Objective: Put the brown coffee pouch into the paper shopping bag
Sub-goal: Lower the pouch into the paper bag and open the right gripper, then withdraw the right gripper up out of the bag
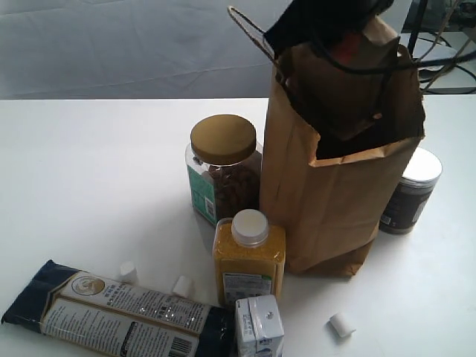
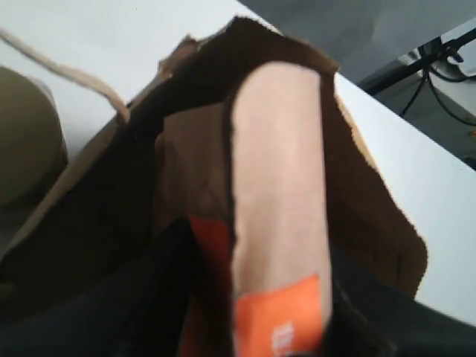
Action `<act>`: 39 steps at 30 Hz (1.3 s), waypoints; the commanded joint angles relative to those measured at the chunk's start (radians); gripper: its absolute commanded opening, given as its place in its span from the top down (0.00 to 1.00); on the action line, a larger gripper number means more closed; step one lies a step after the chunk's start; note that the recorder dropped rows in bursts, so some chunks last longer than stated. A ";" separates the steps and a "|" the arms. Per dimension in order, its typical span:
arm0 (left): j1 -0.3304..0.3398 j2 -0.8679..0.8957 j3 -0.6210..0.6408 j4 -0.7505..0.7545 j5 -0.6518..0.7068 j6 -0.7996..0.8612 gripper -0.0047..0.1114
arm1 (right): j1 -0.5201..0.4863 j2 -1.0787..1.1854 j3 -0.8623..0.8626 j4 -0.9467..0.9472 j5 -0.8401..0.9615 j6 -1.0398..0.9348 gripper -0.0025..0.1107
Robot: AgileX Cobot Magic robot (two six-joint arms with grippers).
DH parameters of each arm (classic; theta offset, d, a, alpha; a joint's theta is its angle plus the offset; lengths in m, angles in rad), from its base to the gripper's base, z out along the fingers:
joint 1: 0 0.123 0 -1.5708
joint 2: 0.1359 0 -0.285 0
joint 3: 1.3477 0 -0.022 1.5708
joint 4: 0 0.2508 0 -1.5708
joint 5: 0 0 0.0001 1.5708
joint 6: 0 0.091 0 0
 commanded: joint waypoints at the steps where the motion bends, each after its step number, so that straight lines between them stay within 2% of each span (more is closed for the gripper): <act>1: 0.004 -0.003 0.004 0.005 -0.004 -0.003 0.96 | -0.004 -0.011 0.069 -0.009 -0.023 0.005 0.98; 8: 0.004 -0.003 0.004 0.005 -0.004 -0.003 0.96 | -0.004 -0.011 0.128 -0.005 -0.023 0.008 0.98; 10: 0.004 -0.003 0.004 0.005 -0.004 -0.003 0.96 | -0.004 -0.011 0.128 -0.005 -0.023 0.020 0.93; 13: 0.004 -0.003 0.004 0.005 -0.004 -0.003 0.96 | -0.004 -0.011 0.128 -0.005 -0.023 0.020 0.77; 17: 0.004 -0.003 0.004 0.005 -0.004 -0.003 0.96 | -0.004 -0.011 0.128 -0.009 -0.023 0.020 0.47; 19: 0.004 -0.003 0.004 0.005 -0.004 -0.003 0.96 | -0.004 -0.011 0.128 -0.029 -0.023 0.020 0.43; 21: 0.004 -0.003 0.004 0.005 -0.004 -0.003 0.96 | -0.004 -0.022 0.128 -0.045 -0.023 0.020 0.46; 24: 0.004 -0.003 0.004 0.005 -0.004 -0.003 0.96 | -0.004 -0.057 0.128 -0.047 -0.023 0.020 0.57; 29: 0.004 -0.003 0.004 0.005 -0.004 -0.003 0.96 | -0.002 -0.175 0.128 -0.027 -0.023 0.020 0.82; 32: 0.004 -0.003 0.004 0.005 -0.004 -0.003 0.96 | -0.002 -0.260 0.128 0.024 -0.095 0.020 0.98; 39: 0.004 -0.003 0.004 0.005 -0.004 -0.003 0.96 | 0.000 -0.493 0.153 0.062 -0.152 0.020 0.98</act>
